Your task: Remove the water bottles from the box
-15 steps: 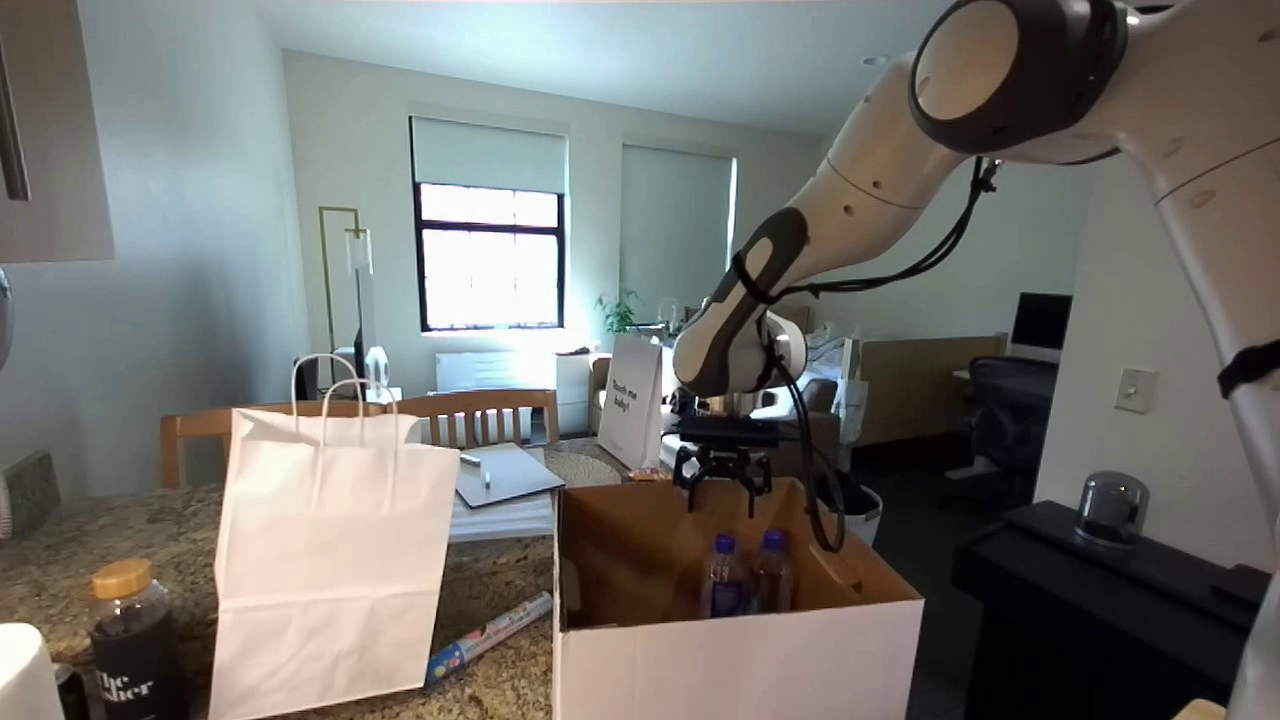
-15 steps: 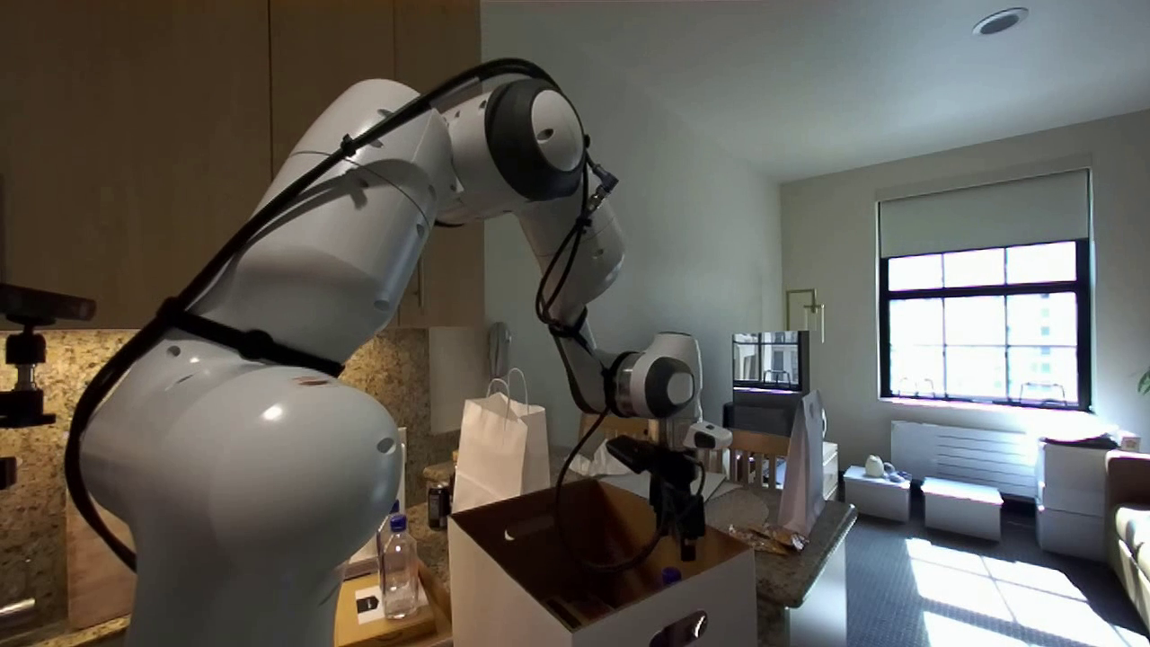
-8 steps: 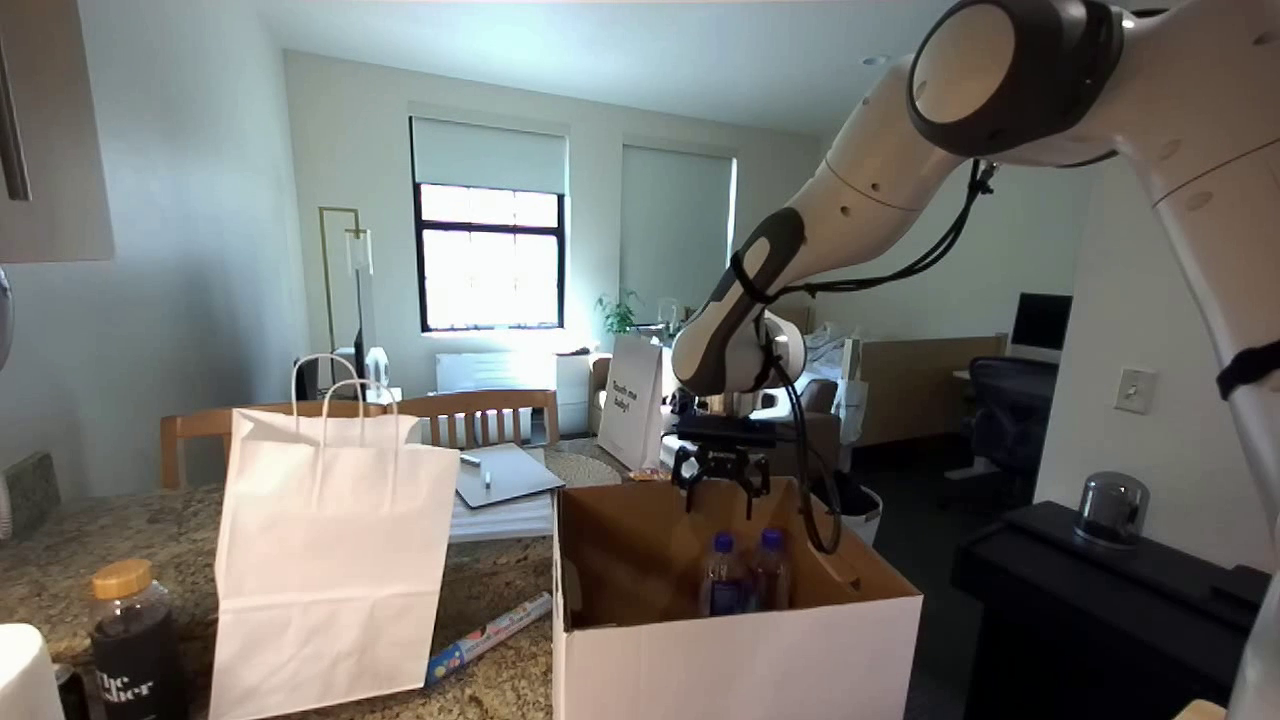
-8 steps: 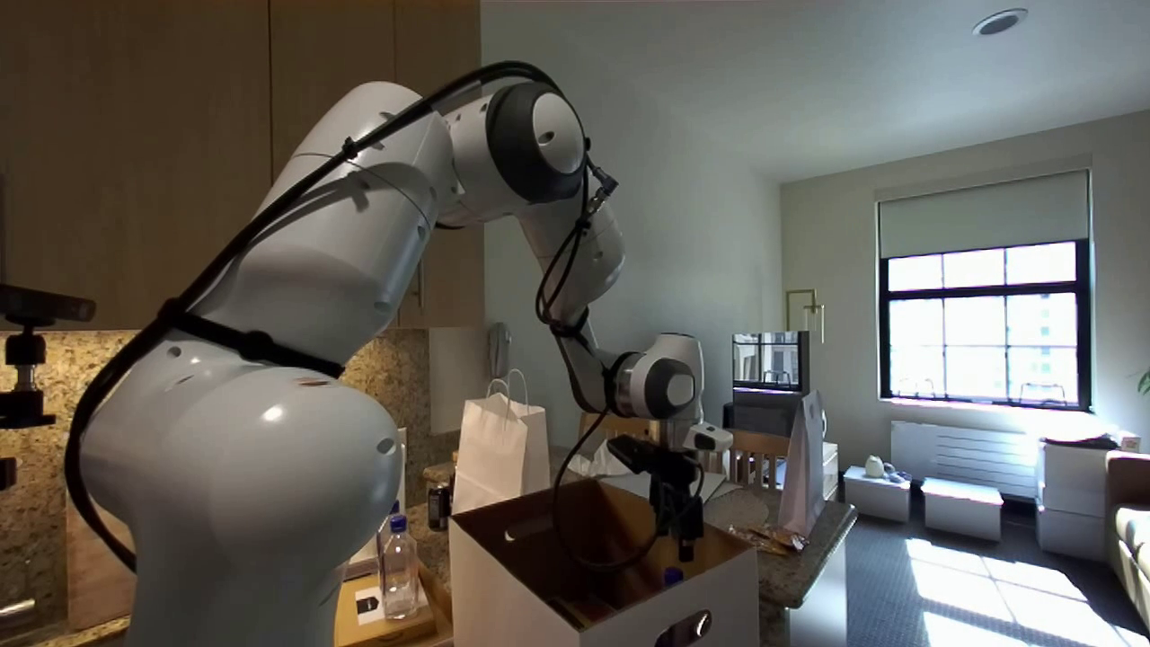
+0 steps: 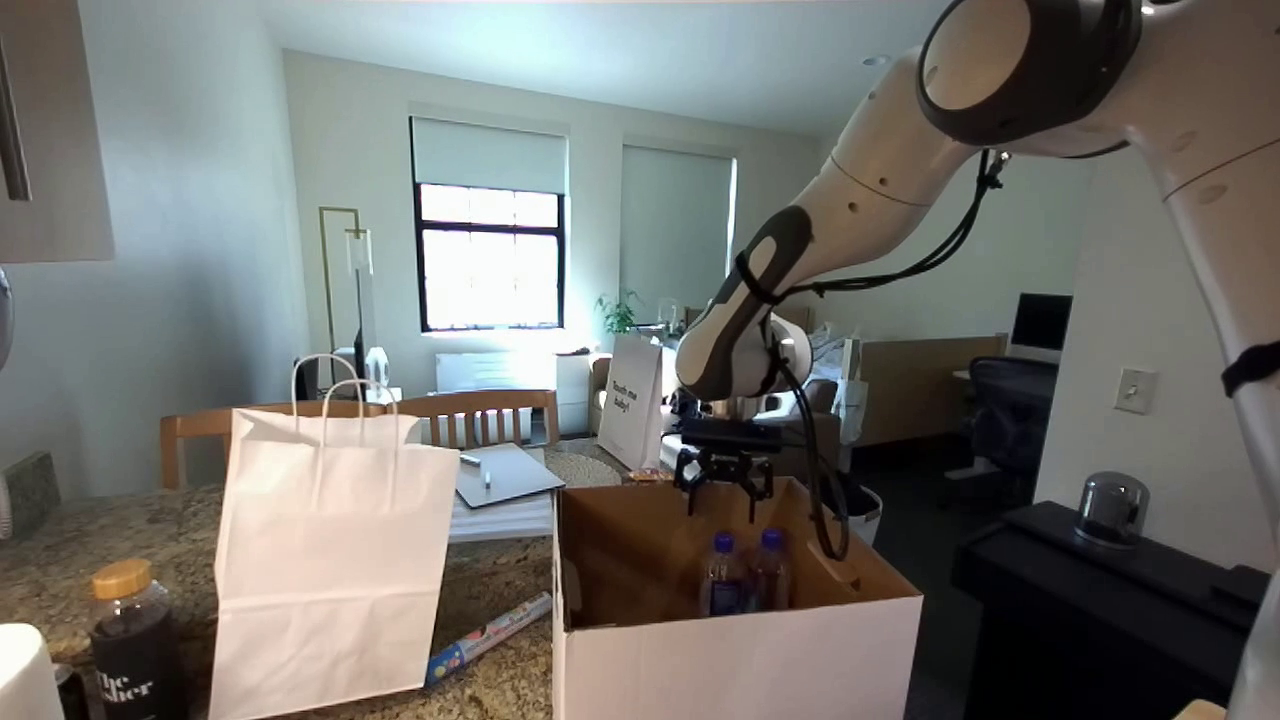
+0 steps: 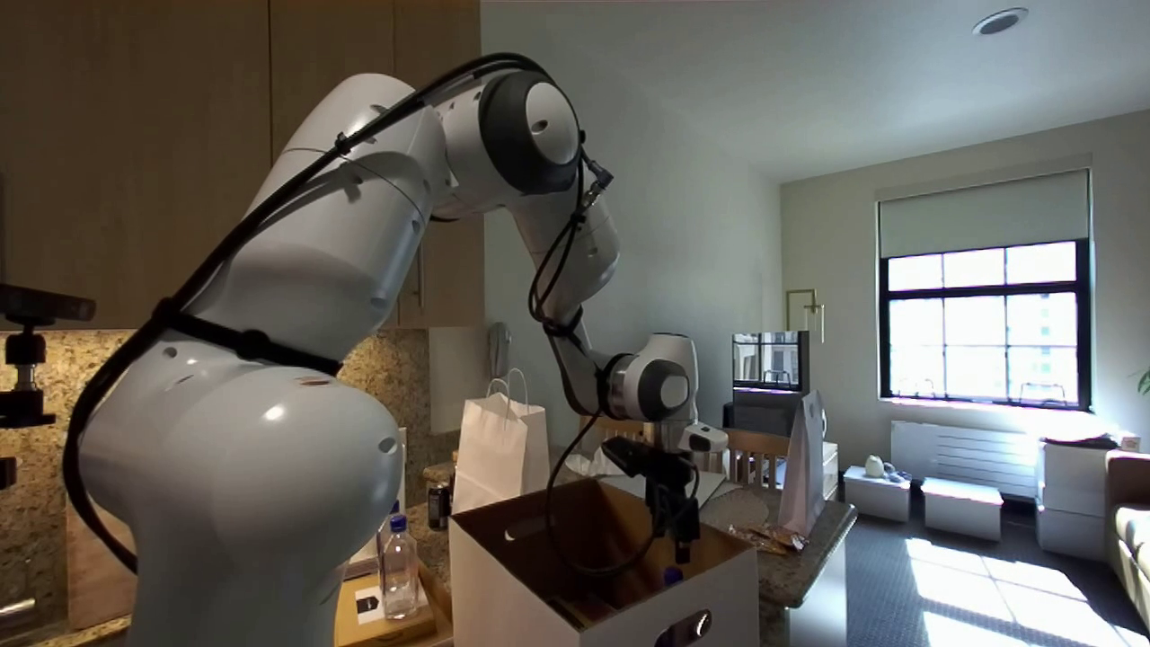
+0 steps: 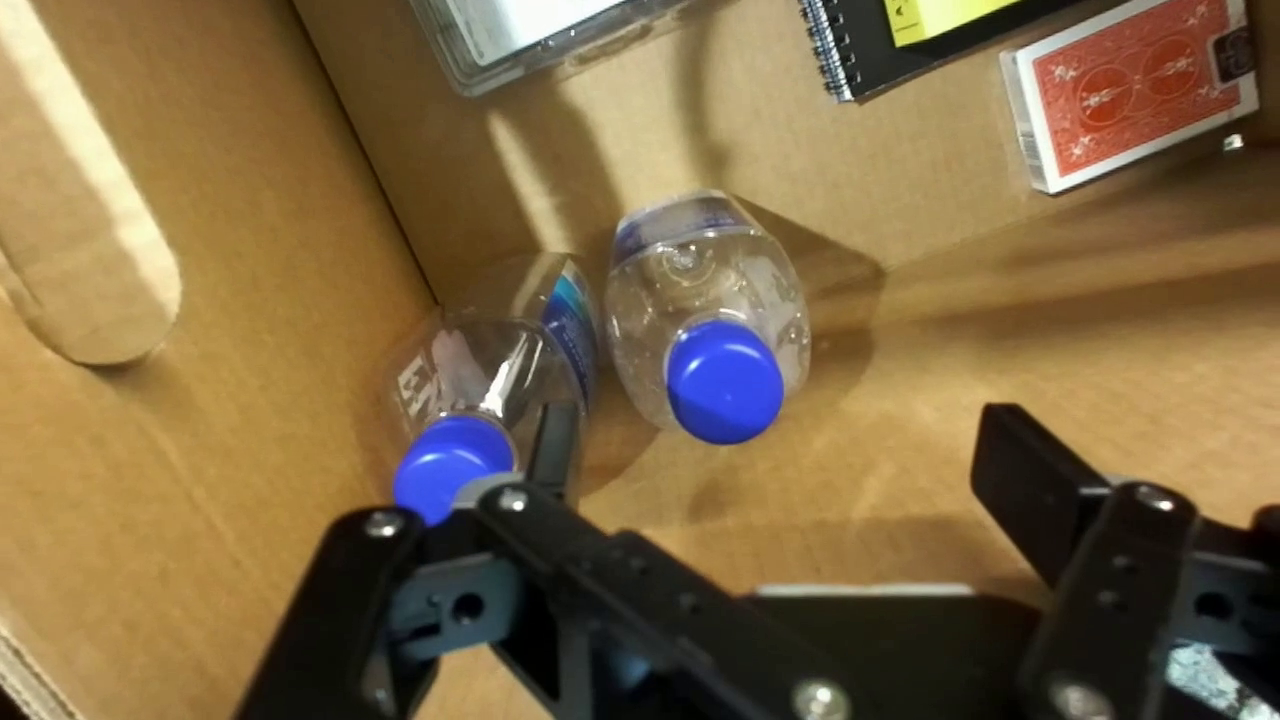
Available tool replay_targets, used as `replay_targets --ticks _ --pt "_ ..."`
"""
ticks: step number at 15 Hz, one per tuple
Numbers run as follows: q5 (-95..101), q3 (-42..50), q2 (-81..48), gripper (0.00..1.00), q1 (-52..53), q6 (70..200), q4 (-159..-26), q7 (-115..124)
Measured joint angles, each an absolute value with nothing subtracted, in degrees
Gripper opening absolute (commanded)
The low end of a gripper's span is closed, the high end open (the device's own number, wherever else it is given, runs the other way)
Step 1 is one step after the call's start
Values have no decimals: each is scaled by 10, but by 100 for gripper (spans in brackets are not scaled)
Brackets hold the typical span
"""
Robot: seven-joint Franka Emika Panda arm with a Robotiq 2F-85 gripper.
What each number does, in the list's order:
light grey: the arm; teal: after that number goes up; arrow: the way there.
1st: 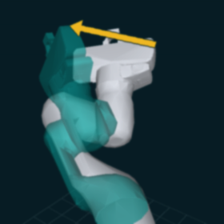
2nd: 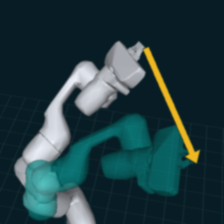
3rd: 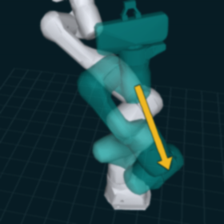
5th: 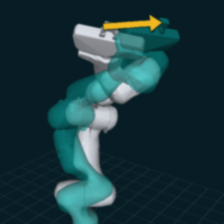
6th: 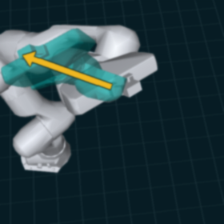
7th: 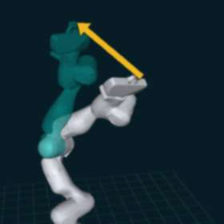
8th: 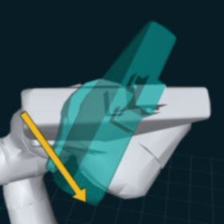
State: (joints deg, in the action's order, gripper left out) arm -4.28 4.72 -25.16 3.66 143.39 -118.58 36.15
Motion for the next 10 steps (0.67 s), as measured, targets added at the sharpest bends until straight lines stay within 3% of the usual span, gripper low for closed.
replay_targets --ticks 5,10 --pt "-42 49 -212 100 41 1515 -1239 355" --pt "-44 41 -172 100 40 1461 -1276 315"
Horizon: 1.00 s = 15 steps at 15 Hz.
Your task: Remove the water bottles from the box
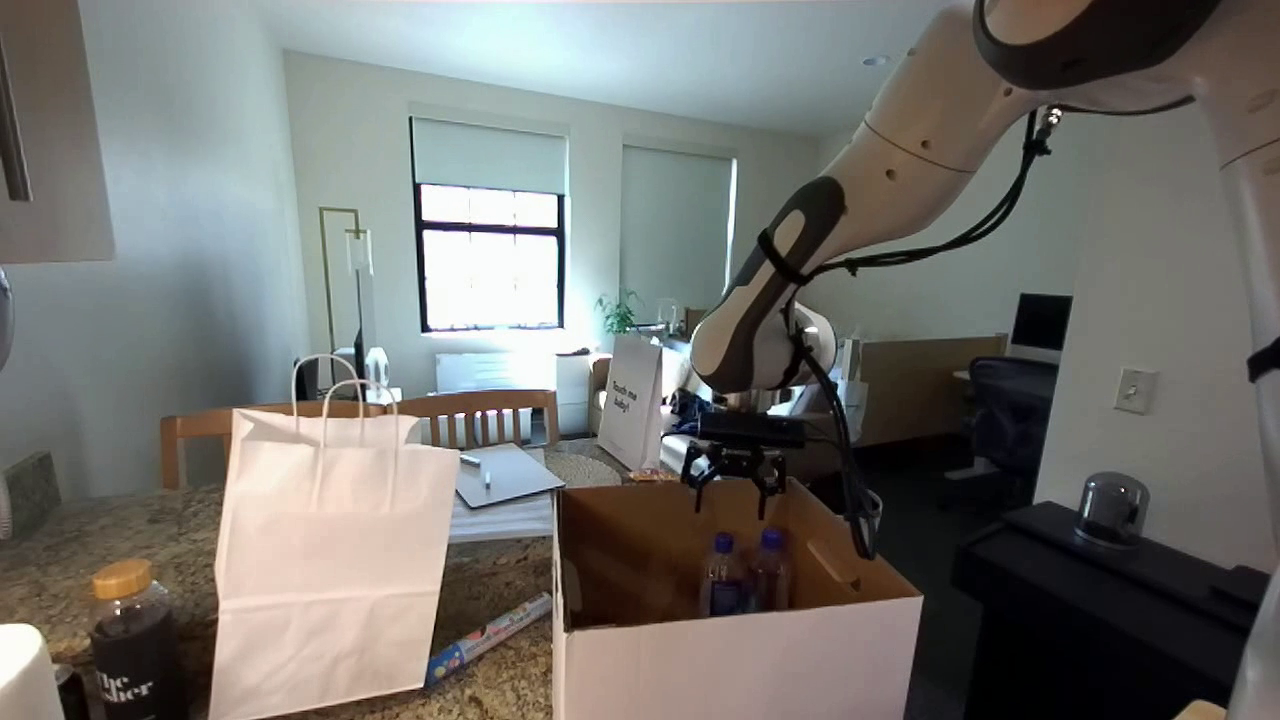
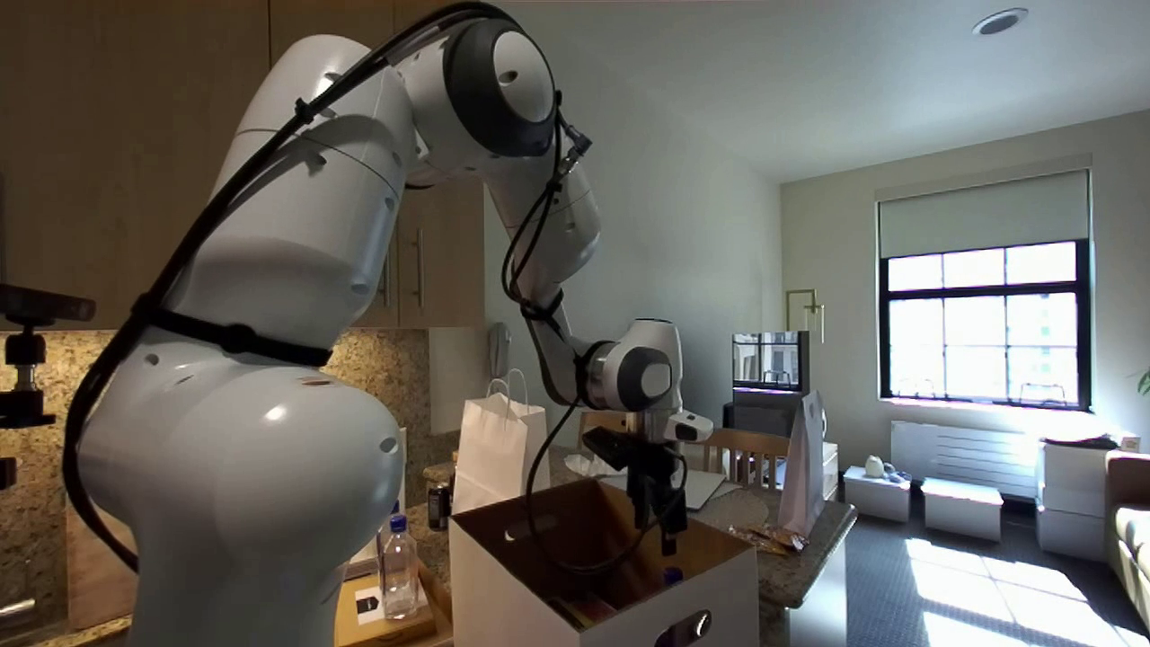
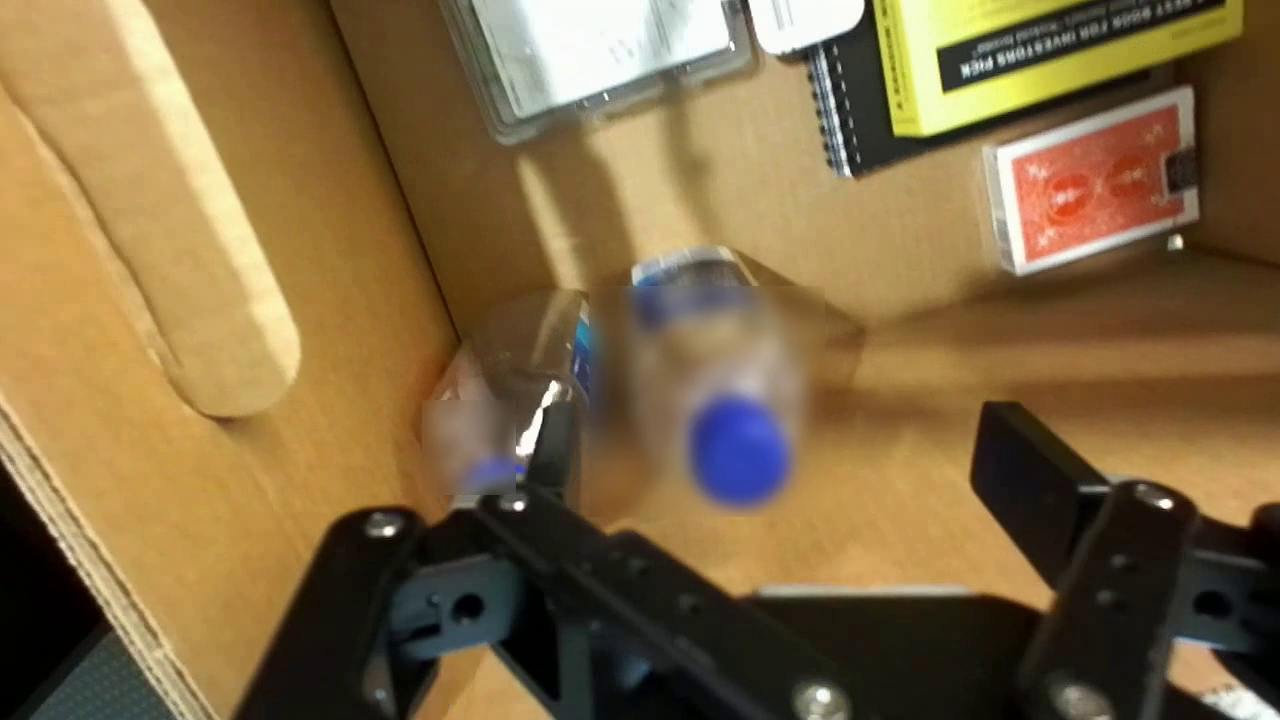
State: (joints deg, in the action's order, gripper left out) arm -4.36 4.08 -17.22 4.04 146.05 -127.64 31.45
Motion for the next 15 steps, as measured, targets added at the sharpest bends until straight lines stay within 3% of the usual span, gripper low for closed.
replay_targets --ticks 3,15 --pt "-42 38 -170 100 41 1409 -1279 297" --pt "-7 52 -260 100 62 1419 -1209 298"
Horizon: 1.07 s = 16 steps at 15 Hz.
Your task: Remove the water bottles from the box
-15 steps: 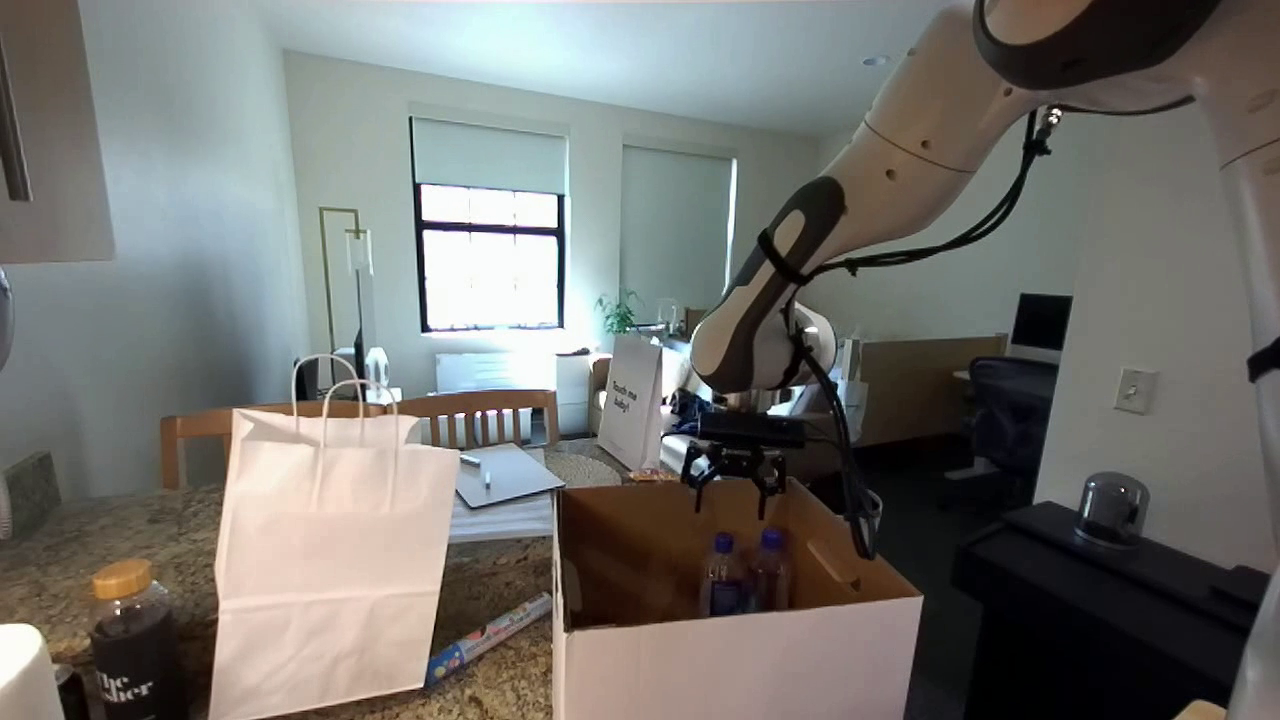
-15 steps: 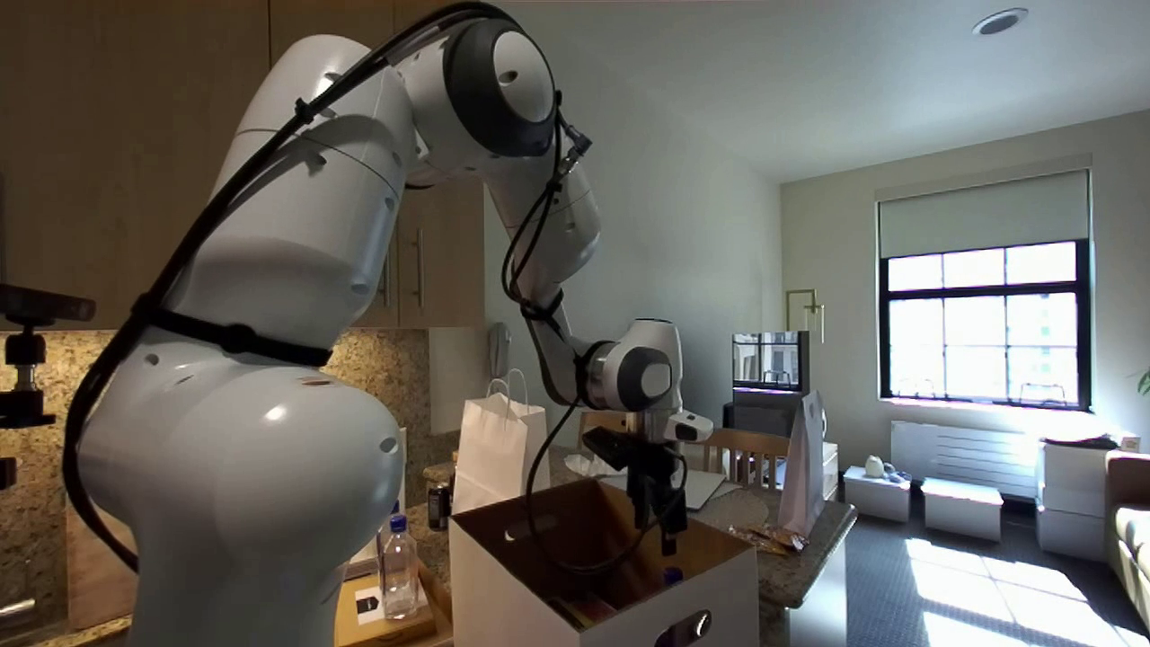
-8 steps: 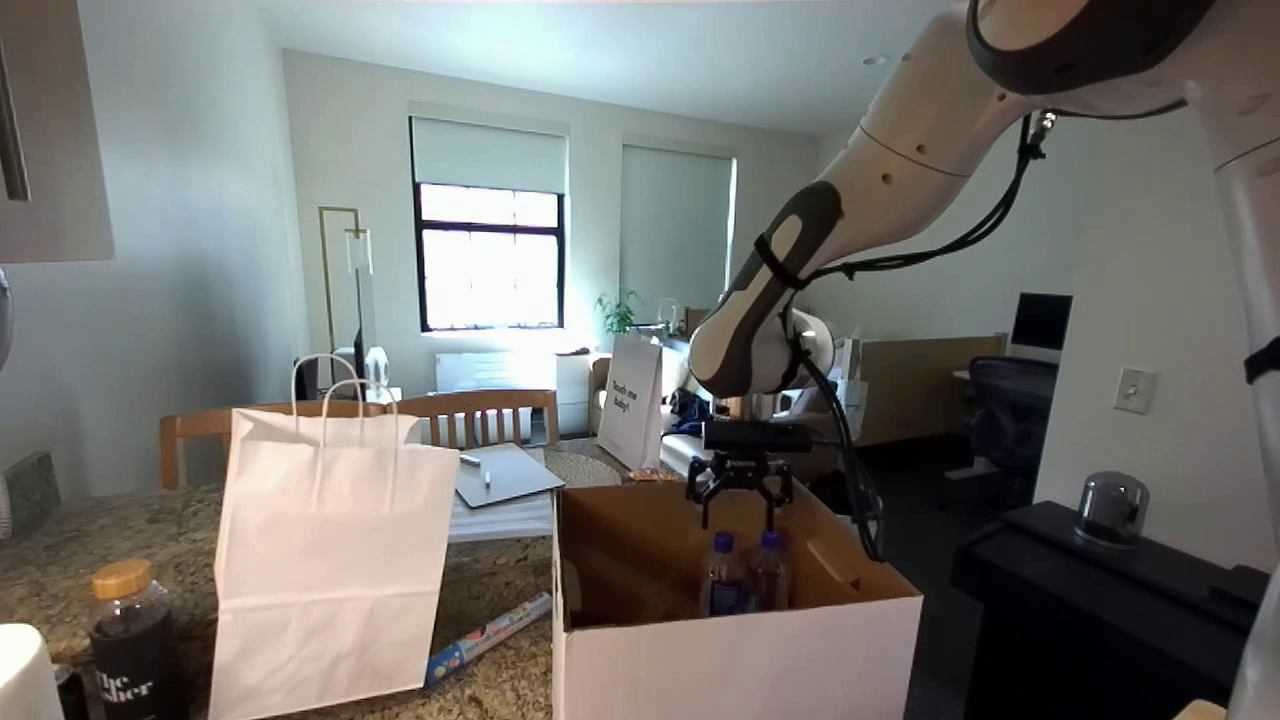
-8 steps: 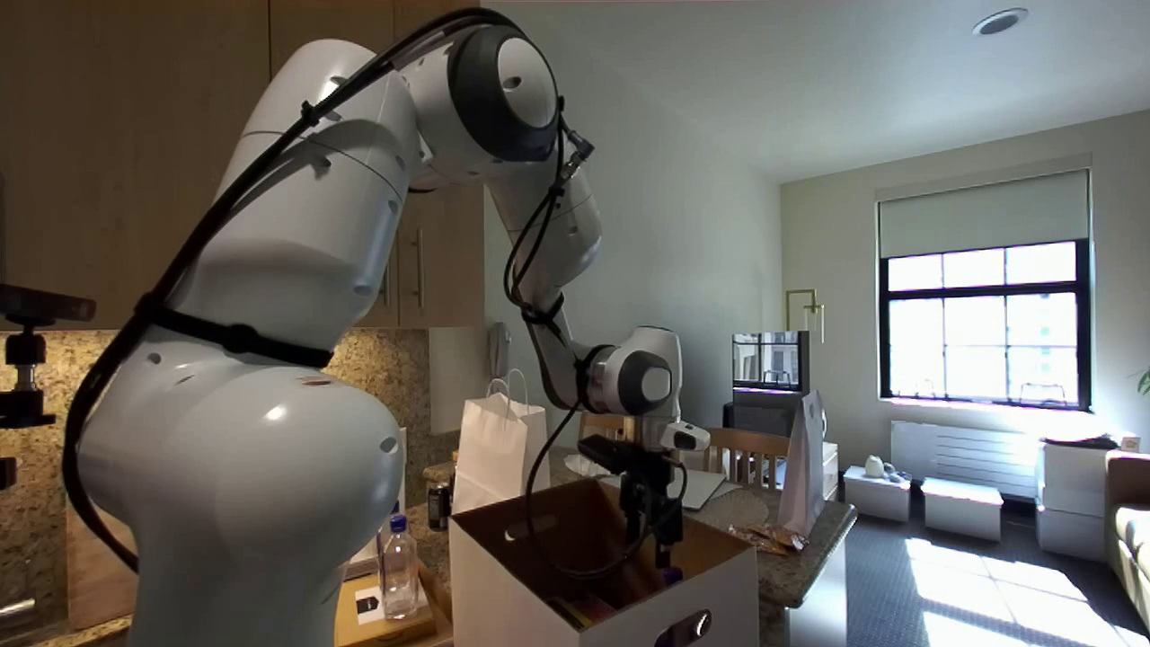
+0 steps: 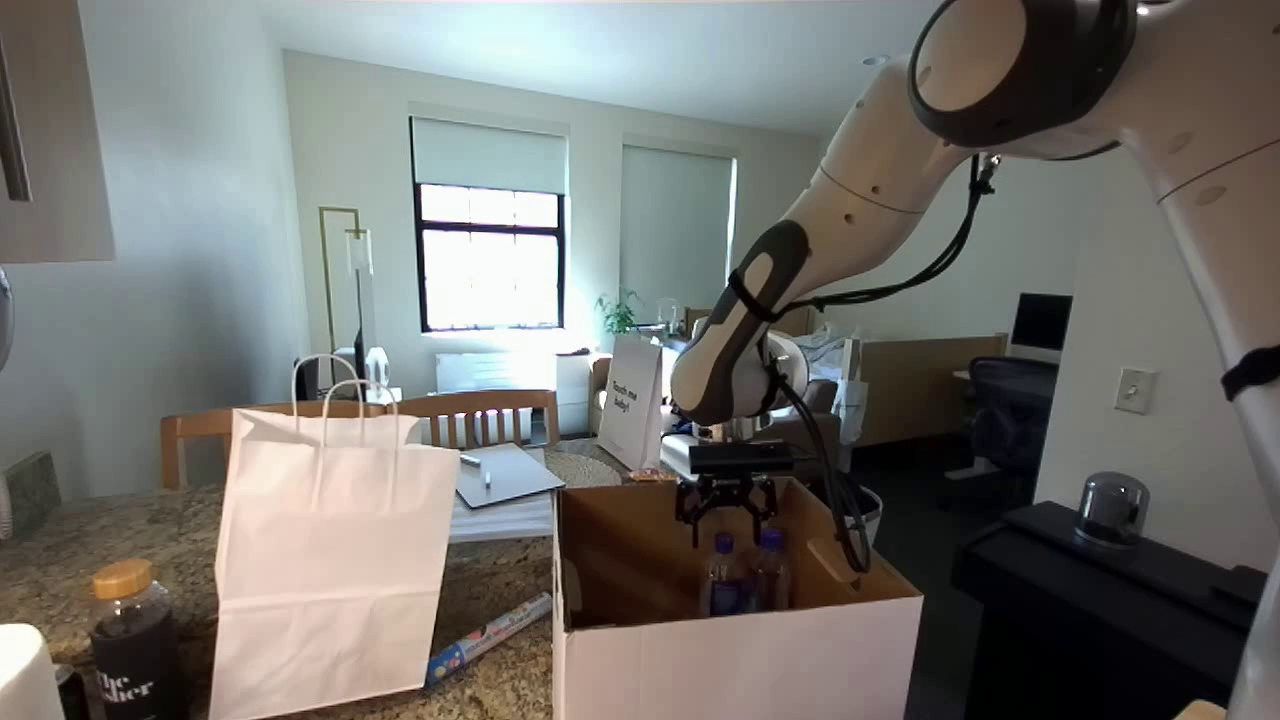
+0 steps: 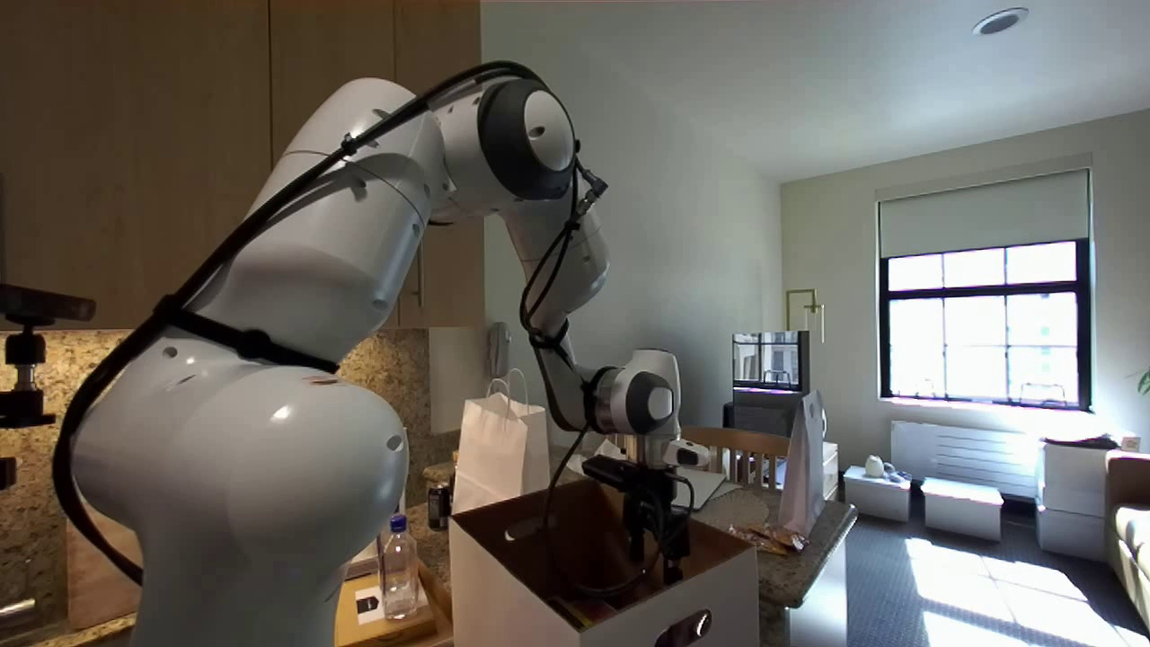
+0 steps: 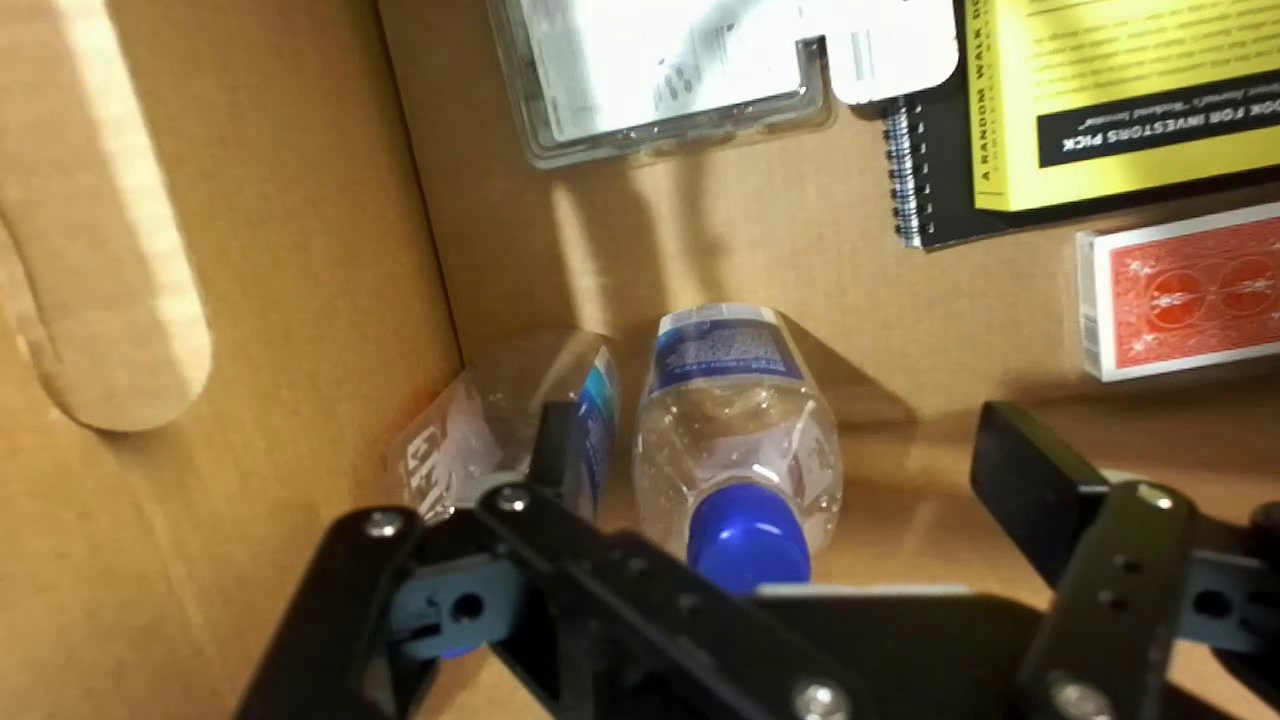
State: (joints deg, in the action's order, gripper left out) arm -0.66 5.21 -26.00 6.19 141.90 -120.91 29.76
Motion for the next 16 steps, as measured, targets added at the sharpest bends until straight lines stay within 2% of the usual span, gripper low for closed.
replay_targets --ticks 3,4,6,14,16 --pt "15 73 -293 100 64 1418 -1179 298" --pt "18 80 -303 76 64 1416 -1170 298" --pt "19 88 -319 67 64 1413 -1153 298" --pt "17 82 -334 13 64 1387 -1112 298" --pt "17 80 -334 13 64 1386 -1109 298"
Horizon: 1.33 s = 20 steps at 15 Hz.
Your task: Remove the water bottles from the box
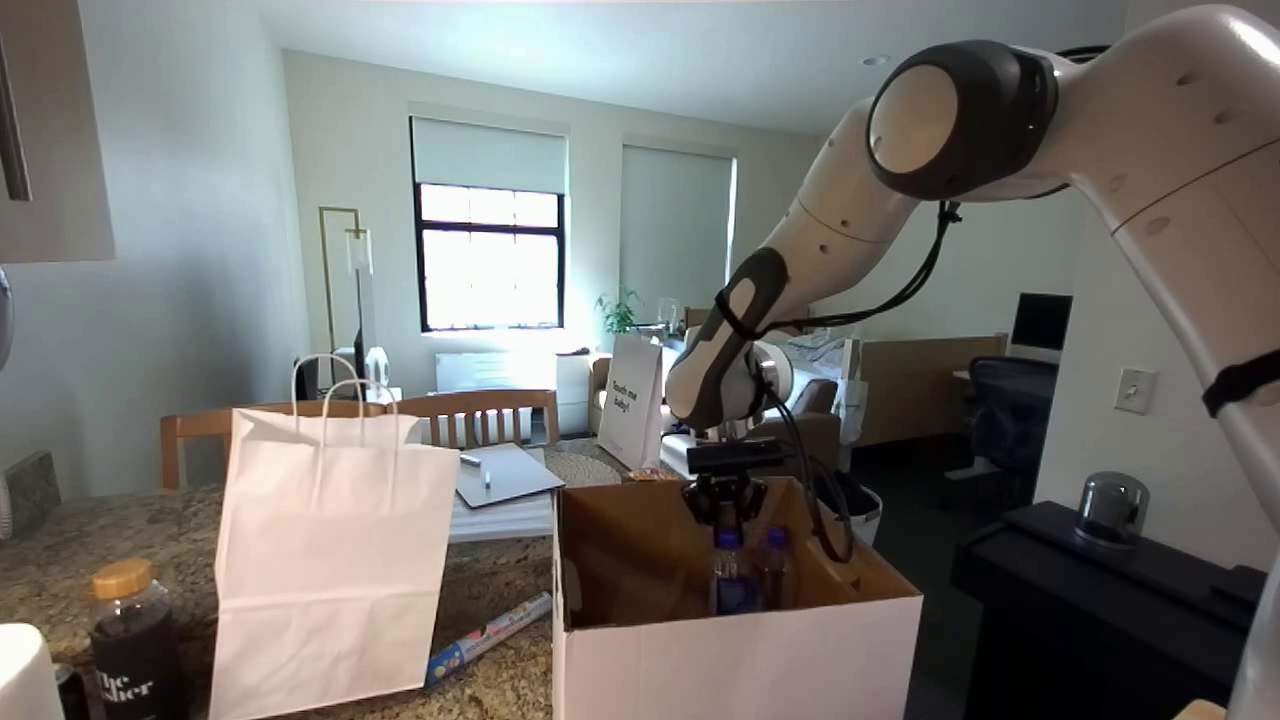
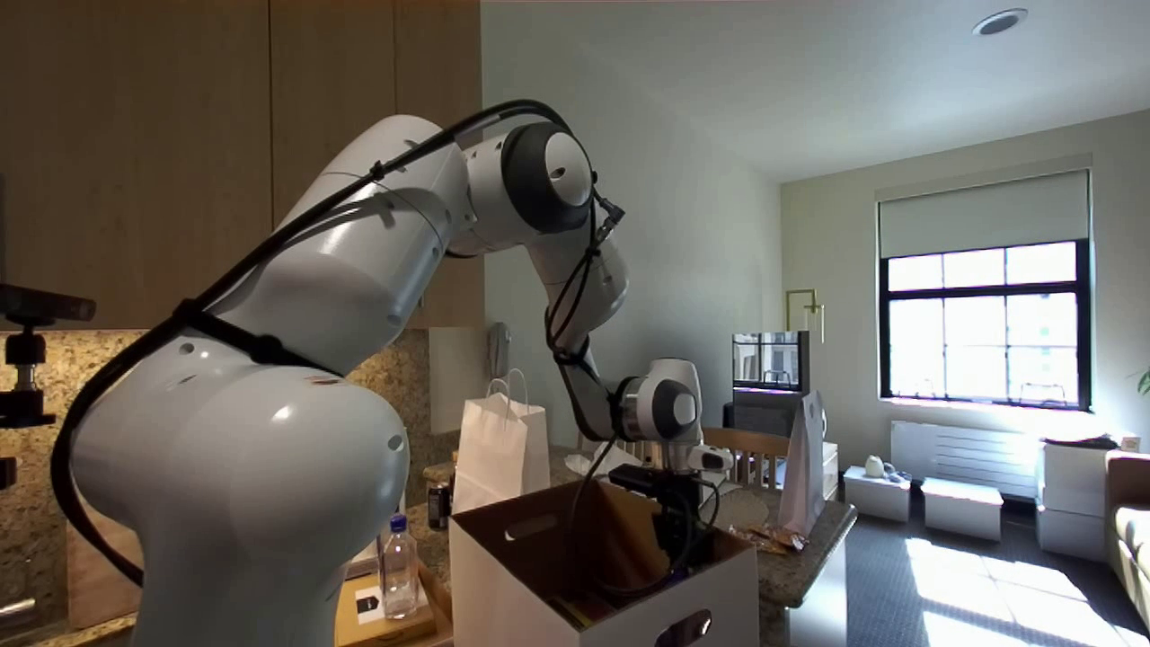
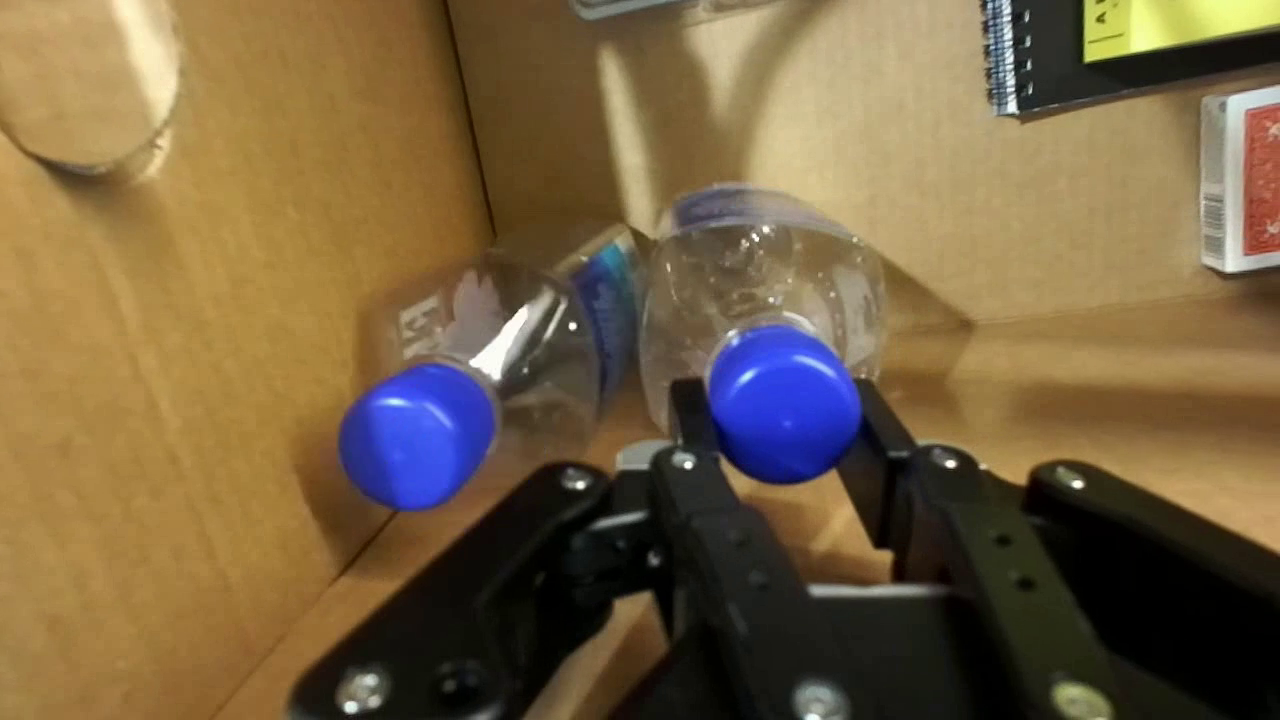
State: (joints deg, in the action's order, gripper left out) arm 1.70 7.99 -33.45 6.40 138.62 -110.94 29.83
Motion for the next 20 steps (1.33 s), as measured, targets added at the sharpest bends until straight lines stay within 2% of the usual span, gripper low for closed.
replay_targets --ticks 10,13,20 --pt "17 79 -313 13 65 1385 -1117 298" --pt "17 78 -250 13 66 1373 -1144 298" --pt "30 75 -53 13 61 1251 -1187 299"
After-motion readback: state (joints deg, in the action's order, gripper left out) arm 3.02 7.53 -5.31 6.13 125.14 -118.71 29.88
